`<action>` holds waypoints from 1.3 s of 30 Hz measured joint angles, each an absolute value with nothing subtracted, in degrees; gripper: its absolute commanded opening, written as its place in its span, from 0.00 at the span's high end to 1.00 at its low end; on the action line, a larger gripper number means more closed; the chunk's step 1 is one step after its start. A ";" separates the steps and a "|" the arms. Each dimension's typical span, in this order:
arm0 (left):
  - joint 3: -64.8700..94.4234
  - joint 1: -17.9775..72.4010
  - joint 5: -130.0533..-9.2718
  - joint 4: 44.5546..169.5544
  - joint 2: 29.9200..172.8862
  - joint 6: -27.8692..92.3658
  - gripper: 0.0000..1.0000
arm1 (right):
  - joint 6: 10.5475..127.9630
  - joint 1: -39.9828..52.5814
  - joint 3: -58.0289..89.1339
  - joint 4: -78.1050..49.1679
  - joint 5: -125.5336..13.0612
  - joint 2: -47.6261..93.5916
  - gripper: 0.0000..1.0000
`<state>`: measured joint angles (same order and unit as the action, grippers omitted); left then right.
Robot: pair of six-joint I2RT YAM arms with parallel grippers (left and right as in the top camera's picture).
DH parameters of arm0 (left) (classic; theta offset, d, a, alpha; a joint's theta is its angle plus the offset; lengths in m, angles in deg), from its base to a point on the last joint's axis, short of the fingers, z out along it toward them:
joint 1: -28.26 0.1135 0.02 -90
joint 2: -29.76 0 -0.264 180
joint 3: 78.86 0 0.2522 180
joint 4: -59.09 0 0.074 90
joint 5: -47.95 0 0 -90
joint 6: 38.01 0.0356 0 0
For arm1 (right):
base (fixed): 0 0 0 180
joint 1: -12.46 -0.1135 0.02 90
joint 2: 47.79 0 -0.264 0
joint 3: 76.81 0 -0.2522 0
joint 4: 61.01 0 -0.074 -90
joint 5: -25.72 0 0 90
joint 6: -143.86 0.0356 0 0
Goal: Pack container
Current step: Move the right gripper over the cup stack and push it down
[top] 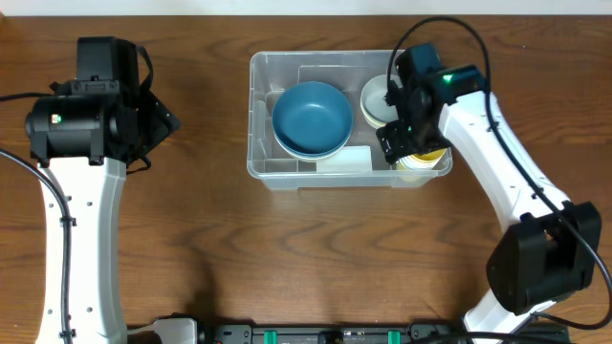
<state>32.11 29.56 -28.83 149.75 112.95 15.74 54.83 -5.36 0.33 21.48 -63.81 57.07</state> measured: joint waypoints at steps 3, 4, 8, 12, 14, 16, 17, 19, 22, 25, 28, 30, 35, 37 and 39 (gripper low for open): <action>32.11 29.56 -28.83 149.77 112.95 15.74 0.02 | 55.66 -5.75 2.62 19.44 -63.31 57.11 0.49; 32.11 29.56 -28.83 149.75 112.95 15.74 0.02 | 55.84 -5.84 3.28 19.20 -63.15 57.11 0.53; 32.11 29.56 -28.86 149.69 112.95 15.74 0.02 | 56.49 -5.86 4.79 18.87 -62.78 57.22 0.67; 32.11 29.56 -28.86 149.42 112.95 15.74 0.02 | 56.67 -5.86 4.85 18.59 -62.72 57.22 0.80; 32.11 29.56 -28.86 149.38 112.95 15.74 0.02 | 56.71 -5.86 4.85 18.39 -62.78 57.22 0.89; 32.11 29.56 -28.86 149.38 112.95 15.74 0.02 | 56.97 -5.86 4.85 18.24 -62.87 57.22 0.94; 32.11 29.56 -28.86 149.38 112.95 15.74 0.02 | 56.82 -5.86 4.85 18.24 -62.91 57.22 0.97; 32.11 29.56 -28.86 149.36 112.95 15.74 0.02 | 56.84 -5.86 4.85 18.17 -63.13 57.22 0.99; 32.11 29.56 -28.83 149.38 112.95 15.74 0.02 | 57.02 -5.86 4.85 18.07 -63.50 57.22 0.99; 32.11 29.56 -28.86 149.38 112.95 15.74 0.02 | 57.02 -5.89 4.85 17.65 -64.22 57.22 0.99; 32.11 29.56 -28.86 149.38 112.95 15.74 0.02 | 57.02 -5.89 4.85 17.13 -64.90 57.22 0.99; 32.11 29.56 -28.86 149.38 112.95 15.74 0.02 | 57.02 -5.89 4.85 16.84 -65.25 57.22 0.99; 32.11 29.56 -28.86 149.38 112.95 15.74 0.02 | 56.99 -5.89 4.85 16.30 -65.62 57.22 0.99; 32.11 29.56 -28.86 149.38 112.95 15.74 0.02 | 56.80 -5.89 4.85 16.08 -65.60 57.22 0.99; 32.11 29.56 -28.86 149.38 112.95 15.74 0.02 | 56.14 -5.89 4.74 15.90 -65.16 57.22 0.99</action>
